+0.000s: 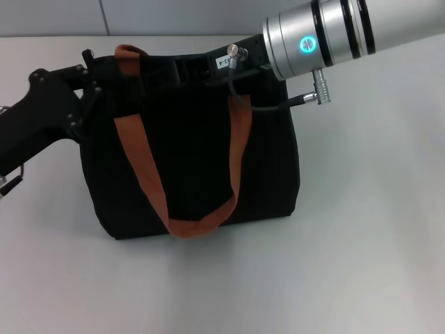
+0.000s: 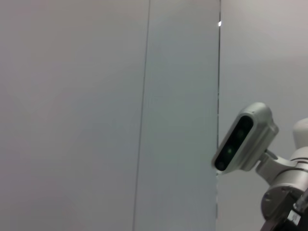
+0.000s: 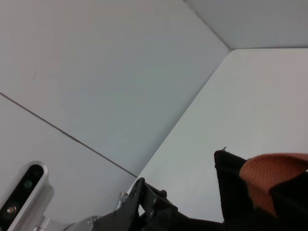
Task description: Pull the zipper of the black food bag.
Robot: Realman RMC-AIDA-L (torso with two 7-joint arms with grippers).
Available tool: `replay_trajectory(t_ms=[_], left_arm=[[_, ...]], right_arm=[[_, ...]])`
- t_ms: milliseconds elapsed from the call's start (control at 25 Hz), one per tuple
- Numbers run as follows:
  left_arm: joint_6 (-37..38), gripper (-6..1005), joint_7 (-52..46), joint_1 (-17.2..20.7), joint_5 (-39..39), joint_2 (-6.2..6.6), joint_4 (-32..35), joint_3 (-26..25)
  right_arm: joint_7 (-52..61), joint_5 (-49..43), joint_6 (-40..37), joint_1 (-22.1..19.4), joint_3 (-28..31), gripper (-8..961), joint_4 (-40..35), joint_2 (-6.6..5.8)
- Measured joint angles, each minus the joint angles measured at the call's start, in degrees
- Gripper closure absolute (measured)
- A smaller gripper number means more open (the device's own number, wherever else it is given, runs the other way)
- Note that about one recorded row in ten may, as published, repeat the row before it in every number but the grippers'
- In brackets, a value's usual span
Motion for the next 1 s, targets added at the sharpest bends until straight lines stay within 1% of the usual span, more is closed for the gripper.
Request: replay_trajectory(t_ms=[40, 200, 400, 520, 840, 1000], left_arm=[[0.1, 985, 0.0, -1.1, 0.1, -0.02, -1.0, 0.2], [0.1, 985, 0.2, -2.8, 0.4, -0.03, -2.7, 0.3], [0.1, 985, 0.2, -3.5, 0.4, -0.07, -2.9, 0.9], [0.1, 985, 0.1, -3.4, 0.3, -0.05, -2.9, 0.9], [0.3, 986, 0.1, -1.0, -0.2, 0.26, -2.4, -0.4], [0.3, 988, 0.1, -0.7, -0.2, 0.31, -2.4, -0.4]], right_arm=[[0.0, 0.0, 0.0, 0.0, 0.0, 607, 0.0, 0.02], [0.0, 0.0, 0.3, 0.2, -0.7, 607, 0.0, 0.11], [-0.2, 0.3, 1.0, 0.1, -1.3, 607, 0.0, 0.17], [-0.7, 0.4, 1.0, -0.3, -1.1, 610, 0.0, 0.18], [-1.6, 0.4, 0.8, -1.0, -0.9, 620, -0.1, -0.04], [-1.6, 0.4, 0.6, -1.1, -0.8, 626, -0.3, -0.06]])
